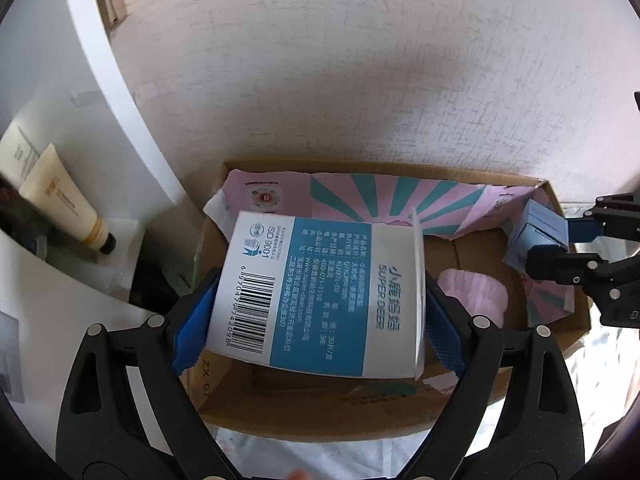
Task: Organize objects
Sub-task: 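Carry the carton and blue box into the cardboard box and release both, then withdraw both tools from the box toward the remaining items on the sheet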
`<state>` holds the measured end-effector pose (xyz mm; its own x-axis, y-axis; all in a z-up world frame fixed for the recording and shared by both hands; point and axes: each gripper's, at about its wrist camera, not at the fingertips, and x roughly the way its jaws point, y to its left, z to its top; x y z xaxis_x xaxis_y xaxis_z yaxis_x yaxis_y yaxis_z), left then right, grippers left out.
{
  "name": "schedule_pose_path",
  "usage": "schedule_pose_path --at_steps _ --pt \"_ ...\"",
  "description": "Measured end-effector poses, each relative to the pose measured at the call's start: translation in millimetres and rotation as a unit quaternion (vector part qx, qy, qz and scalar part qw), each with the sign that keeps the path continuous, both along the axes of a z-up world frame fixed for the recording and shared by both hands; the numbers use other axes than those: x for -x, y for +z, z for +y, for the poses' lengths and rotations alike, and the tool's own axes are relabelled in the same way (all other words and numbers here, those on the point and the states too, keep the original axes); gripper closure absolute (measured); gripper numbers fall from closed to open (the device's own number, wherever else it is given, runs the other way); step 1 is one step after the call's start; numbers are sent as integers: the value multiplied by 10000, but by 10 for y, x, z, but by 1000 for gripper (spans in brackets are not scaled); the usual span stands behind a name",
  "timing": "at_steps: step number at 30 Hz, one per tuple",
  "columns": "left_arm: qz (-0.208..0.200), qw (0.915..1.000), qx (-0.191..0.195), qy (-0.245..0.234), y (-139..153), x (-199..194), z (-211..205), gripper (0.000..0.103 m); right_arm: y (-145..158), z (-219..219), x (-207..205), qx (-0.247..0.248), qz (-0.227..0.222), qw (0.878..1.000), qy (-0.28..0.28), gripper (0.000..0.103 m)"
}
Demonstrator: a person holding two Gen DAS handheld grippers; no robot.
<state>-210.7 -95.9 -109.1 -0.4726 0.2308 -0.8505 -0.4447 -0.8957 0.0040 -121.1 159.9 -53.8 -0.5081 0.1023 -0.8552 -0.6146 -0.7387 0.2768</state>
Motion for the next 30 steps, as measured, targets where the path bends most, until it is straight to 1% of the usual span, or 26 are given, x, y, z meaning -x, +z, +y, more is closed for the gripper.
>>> schedule_pose_path --at_steps 1,2,3,4,5,7,11,16,23,30 --pt "-31 10000 -58 -58 9 7 10 4 7 14 2 52 21 10000 -17 66" --pt "-40 9999 -89 -72 23 11 13 0 7 30 13 91 53 9999 -41 59" --pt "-11 9999 -111 -82 44 9 16 0 15 49 11 97 65 9999 -96 40" --pt "44 9999 -89 -94 71 4 26 0 24 64 7 87 64 9998 -145 25" --pt "83 9999 -61 -107 91 -3 32 0 43 78 -11 65 79 9997 -205 23" --pt "138 9998 4 -144 118 -23 45 0 66 104 -50 73 116 9995 -301 22" --pt "139 9998 -33 -161 150 -63 42 0 86 125 -160 100 131 9989 -449 22" --pt "117 9997 -5 -209 156 -88 47 0 99 95 -225 77 84 9988 -476 22" --pt "85 9998 -94 -167 176 -118 15 0 114 69 -224 84 97 9990 -423 22" --pt "243 9994 -145 -181 396 -187 -2 0 306 51 -309 -65 163 9991 -386 22"
